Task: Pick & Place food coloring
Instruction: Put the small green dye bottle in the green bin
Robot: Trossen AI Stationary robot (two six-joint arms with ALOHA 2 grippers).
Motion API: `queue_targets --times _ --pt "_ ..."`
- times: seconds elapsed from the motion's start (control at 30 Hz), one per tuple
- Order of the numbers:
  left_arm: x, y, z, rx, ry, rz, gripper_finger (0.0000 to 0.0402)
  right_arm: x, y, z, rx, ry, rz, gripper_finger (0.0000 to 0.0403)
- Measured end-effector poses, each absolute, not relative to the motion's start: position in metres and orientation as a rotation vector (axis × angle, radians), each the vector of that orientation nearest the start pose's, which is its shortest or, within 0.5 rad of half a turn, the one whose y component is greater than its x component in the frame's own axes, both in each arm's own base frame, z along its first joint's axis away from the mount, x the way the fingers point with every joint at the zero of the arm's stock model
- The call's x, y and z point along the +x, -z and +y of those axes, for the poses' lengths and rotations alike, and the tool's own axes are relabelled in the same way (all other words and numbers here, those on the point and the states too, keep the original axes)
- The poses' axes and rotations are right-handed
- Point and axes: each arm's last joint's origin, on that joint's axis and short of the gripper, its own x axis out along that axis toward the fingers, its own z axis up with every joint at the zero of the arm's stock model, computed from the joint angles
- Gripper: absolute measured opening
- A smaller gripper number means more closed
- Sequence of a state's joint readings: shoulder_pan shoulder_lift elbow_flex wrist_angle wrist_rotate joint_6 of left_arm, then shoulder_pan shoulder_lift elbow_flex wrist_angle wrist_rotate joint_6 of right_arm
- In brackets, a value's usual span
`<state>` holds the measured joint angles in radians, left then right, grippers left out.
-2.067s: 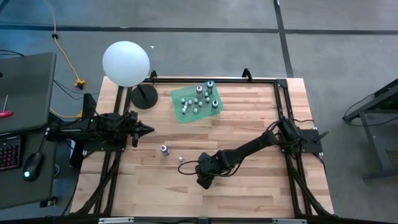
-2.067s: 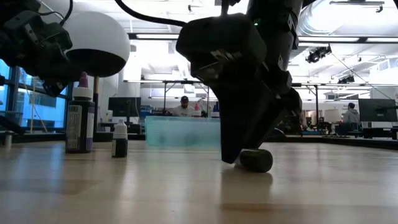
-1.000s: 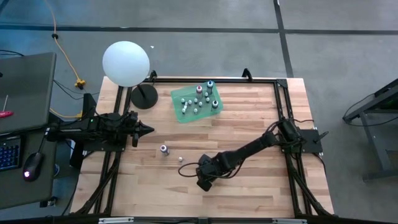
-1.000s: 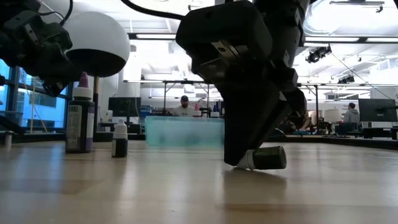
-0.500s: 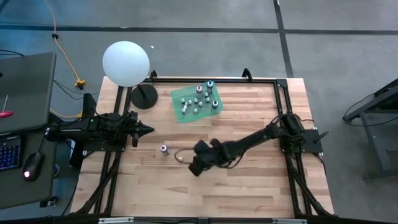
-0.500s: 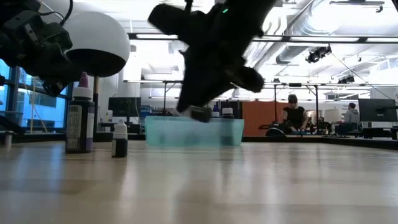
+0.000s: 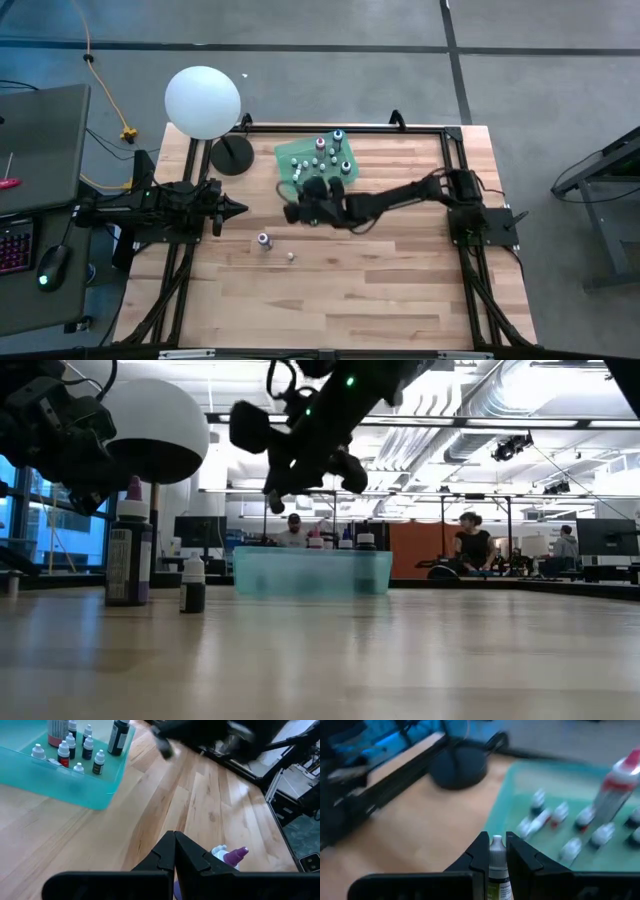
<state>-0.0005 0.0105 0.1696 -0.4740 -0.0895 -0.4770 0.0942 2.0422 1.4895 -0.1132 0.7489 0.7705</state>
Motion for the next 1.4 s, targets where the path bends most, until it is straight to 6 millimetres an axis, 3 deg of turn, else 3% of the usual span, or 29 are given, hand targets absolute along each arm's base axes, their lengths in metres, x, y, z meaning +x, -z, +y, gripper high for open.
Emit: queue_targets --times 0.2,0.4,0.83,1.4 --pt "0.08 -0.174 0.003 -0.459 -0.162 0.288 0.0 0.454 -0.209 -0.024 0.442 0.88 0.288 0.0036" --pt "0.08 -0.174 0.003 -0.459 -0.162 0.288 0.0 0.46 -0.199 -0.053 0.463 0.901 0.26 0.0036" --pt "0.08 -0.174 0.003 -0.458 -0.165 0.287 0.0 0.474 -0.151 -0.059 0.462 0.91 0.261 0.0036" --pt "0.08 -0.174 0.003 -0.457 -0.169 0.286 0.0 0.471 -0.136 -0.075 0.513 0.941 0.309 0.0036"
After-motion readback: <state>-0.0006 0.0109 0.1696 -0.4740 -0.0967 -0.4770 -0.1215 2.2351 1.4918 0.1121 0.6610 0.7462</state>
